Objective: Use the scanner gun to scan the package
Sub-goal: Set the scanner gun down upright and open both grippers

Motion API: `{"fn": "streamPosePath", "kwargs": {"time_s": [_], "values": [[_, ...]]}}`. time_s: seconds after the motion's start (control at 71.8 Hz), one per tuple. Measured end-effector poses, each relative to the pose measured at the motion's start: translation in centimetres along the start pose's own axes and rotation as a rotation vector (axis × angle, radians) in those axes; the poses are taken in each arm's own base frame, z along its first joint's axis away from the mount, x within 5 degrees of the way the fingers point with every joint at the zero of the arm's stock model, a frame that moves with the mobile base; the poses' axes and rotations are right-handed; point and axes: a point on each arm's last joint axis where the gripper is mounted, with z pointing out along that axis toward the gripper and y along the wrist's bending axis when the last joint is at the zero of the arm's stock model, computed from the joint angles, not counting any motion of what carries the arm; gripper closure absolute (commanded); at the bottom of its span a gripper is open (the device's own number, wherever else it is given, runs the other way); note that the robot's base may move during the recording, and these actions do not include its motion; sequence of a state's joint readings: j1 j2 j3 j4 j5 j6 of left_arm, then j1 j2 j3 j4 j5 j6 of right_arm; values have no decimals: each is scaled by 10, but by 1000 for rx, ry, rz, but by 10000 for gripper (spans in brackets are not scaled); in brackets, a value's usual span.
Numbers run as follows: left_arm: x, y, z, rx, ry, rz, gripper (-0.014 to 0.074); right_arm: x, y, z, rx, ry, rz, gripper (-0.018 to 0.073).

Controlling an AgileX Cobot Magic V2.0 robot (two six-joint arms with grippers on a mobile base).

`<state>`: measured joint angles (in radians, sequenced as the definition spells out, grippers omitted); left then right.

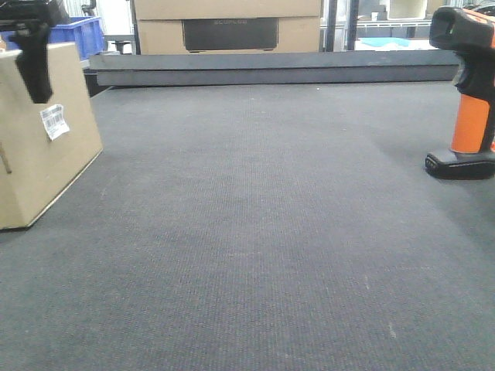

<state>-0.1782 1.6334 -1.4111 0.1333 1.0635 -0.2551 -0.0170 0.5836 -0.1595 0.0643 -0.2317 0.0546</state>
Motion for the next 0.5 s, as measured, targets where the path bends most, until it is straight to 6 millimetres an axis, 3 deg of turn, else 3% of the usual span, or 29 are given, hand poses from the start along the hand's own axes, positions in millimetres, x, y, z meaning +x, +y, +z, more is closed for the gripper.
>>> {"fn": "streamPosePath", "kwargs": {"time_s": [0.292, 0.501], "values": [[-3, 1, -13, 3, -24, -5, -5, 0, 0, 0, 0, 4, 0, 728], [8, 10, -71, 33, -174, -31, 4, 2, 0, 0, 1, 19, 0, 728]]}}
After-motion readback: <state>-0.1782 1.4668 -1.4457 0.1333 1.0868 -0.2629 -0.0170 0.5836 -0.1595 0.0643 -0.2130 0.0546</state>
